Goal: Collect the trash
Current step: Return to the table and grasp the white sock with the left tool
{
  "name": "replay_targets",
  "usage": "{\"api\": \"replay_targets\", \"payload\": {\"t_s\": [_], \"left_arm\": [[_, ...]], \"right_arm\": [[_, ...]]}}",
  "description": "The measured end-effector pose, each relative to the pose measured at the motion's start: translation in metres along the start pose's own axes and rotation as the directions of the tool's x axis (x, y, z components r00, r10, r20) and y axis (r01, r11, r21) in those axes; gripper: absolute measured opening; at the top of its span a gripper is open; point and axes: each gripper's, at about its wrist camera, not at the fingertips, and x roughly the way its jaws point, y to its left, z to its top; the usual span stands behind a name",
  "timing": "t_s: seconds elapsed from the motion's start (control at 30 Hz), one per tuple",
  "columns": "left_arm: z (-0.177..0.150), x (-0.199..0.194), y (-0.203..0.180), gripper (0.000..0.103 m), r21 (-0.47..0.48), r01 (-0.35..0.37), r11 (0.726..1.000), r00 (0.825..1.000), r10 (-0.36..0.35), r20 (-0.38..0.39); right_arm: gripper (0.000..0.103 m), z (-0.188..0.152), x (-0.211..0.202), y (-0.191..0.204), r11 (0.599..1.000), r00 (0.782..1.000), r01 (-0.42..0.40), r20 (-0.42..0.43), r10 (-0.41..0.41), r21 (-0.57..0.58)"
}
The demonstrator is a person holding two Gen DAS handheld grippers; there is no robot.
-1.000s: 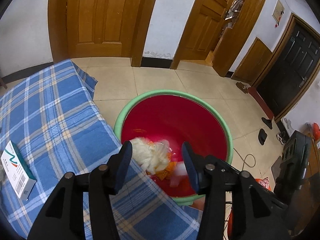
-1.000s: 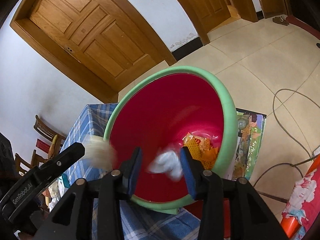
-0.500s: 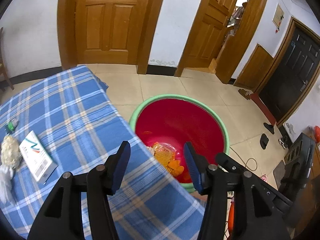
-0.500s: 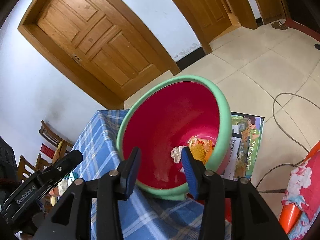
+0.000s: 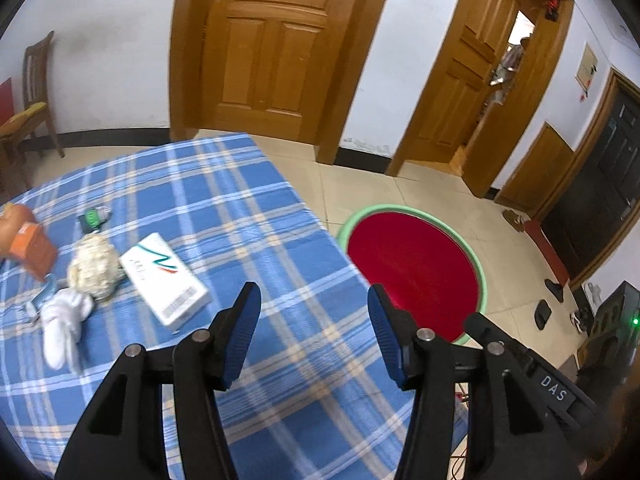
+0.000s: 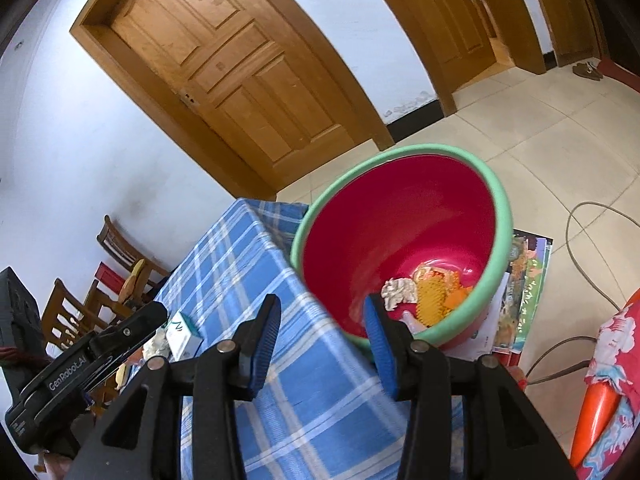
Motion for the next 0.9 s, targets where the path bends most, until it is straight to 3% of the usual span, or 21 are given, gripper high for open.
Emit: {"api": "replay_targets", "payload": {"t_s": [0.5,0.9], "left_arm": [[-0.013,-0.037,0.065,0.056,-0.107,-0.102,0.989,0.993,0.108,0.049],[-0.028,-0.042,0.144,0.056,-0.227,-0.264,0.938,0.961,0.275,0.017]], "right_arm": [[0.058,-0.021,0.0,0.049,0.993,0.999,-0.043,-0.027,0.04,-0.109],[0.06,-0.037,0.021,0.085,0.981,0.994,-0.062,-0.097,0.045,-0.182]]}}
